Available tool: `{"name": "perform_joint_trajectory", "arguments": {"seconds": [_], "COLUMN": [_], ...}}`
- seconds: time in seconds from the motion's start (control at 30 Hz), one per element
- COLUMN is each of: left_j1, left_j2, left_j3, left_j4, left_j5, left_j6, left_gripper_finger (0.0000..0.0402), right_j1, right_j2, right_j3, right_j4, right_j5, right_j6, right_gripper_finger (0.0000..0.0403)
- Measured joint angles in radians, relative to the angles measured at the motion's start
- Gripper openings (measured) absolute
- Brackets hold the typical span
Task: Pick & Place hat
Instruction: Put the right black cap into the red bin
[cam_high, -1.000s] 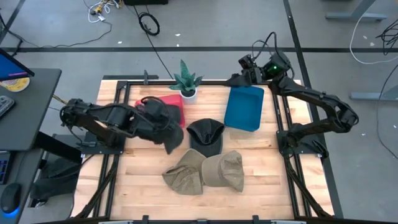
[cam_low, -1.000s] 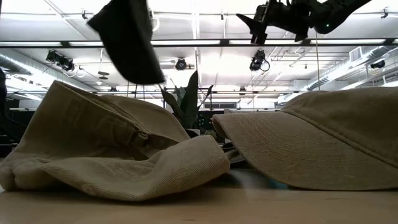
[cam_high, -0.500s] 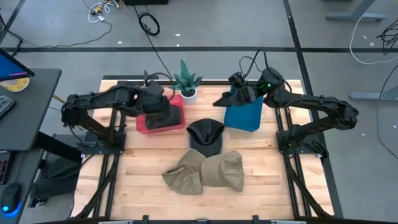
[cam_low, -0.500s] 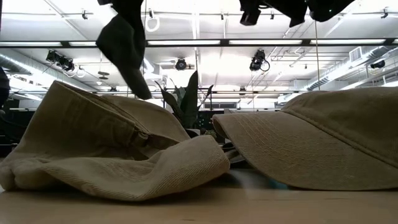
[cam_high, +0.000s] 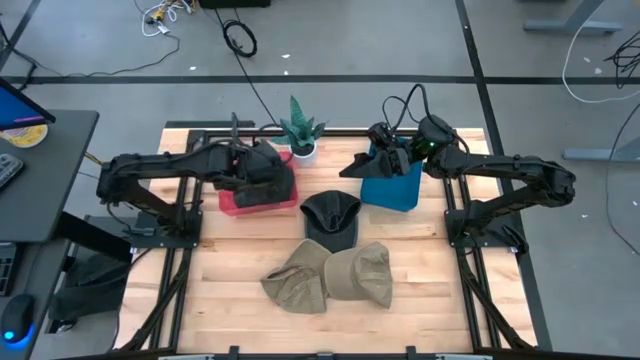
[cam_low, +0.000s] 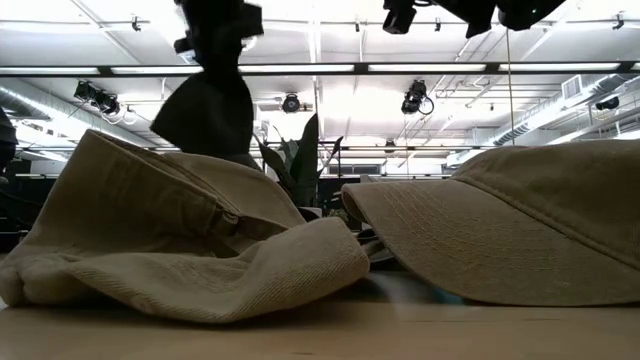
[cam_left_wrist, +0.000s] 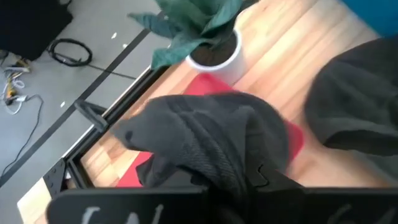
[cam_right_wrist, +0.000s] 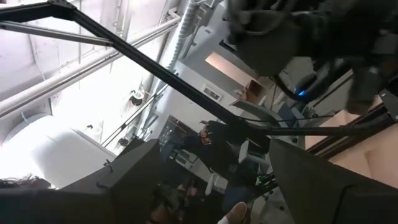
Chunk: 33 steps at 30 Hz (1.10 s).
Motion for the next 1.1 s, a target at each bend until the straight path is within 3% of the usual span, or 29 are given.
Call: {"name": "perform_joint_trajectory", "arguments": {"seconds": [0.37, 0.87, 1.1], "left_j1": [0.087, 0.189, 0.203], "left_j2": [-0.007, -0.100, -0.094], "left_j3": [-0.116, -0.121, -0.125], "left_j4": [0.111, 0.094, 0.159], "left_j5": [0.021, 0.014, 0.078], "left_j6": [0.070, 0.066, 0.052], "left_gripper_finger": [0.0024, 0.0024, 0.0024], "right_j1": [0.000, 0.000, 0.000], "right_j2": [0.000, 0.000, 0.000], "right_j3": [0.000, 0.000, 0.000], "right_j4": [-0.026, -0.041, -0.045], "right_j5": [0.019, 0.041, 0.052], "right_j6": [-0.018, -0.044, -0.047], "right_gripper_finger": [0.0304, 0.0304, 0.0304]}}
